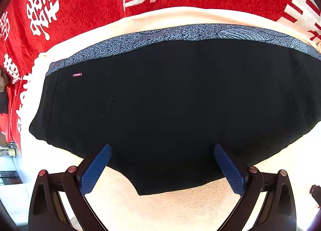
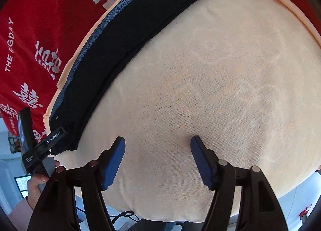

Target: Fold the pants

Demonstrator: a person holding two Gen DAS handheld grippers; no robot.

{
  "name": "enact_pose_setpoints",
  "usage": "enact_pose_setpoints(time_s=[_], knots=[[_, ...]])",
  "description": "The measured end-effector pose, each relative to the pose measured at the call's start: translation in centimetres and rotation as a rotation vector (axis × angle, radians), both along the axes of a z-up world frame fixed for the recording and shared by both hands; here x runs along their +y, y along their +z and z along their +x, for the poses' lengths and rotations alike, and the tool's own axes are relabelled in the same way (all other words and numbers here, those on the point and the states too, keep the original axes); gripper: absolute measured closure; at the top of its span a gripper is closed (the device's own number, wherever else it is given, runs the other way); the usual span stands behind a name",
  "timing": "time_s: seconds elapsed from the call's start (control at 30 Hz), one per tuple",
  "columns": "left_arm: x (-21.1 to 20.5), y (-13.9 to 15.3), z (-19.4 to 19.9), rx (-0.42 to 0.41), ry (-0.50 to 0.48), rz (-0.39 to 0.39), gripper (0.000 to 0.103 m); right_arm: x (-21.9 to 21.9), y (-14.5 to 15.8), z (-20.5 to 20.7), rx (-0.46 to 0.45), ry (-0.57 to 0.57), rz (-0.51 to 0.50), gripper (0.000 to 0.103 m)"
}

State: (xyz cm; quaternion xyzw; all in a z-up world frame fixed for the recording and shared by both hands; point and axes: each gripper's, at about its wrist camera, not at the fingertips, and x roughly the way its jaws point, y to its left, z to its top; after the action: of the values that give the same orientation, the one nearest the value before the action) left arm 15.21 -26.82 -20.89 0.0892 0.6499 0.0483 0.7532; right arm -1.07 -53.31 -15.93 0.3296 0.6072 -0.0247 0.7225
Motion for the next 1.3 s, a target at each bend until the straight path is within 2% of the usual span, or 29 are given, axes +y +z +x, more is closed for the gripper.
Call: enact_pose_setpoints(time_s=[0.17, 0.6, 0.87, 1.03, 1.13, 1.3], knots=[[-0.8, -0.1, 0.3, -0.003, -0.020, 0.027, 0.000, 0.1, -0.1, 0.1, -0.001, 0.043, 0.018, 0.024], [-2.9, 0.4, 0.1, -0.004, -0.052, 0.092, 0.000, 0.4, -0.2, 0.3, -0.024, 0.118, 0.041, 0.017], [-3.9, 0.4, 0.2, 0.008, -0.090, 0.144, 0.000, -1.0, -0.6, 0.1, -0.054, 0.060, 0.142, 0.015], [-4.1, 0.3, 0.2, 0.010, -0.111, 0.164, 0.000, -1.0, -0.5, 0.3, -0.050, 0.084, 0.146, 0.015], [-4.4, 0.7, 0.7, 0.037, -0.127, 0.176, 0.000, -2.0, -0.4, 0.5, -0.031, 0.050, 0.211, 0.015], [-7.0, 2.8, 1.1, 0.007, -0.187, 0.085, 0.000, -6.3, 0.9, 1.4, -0.097, -0.052, 0.187, 0.016]])
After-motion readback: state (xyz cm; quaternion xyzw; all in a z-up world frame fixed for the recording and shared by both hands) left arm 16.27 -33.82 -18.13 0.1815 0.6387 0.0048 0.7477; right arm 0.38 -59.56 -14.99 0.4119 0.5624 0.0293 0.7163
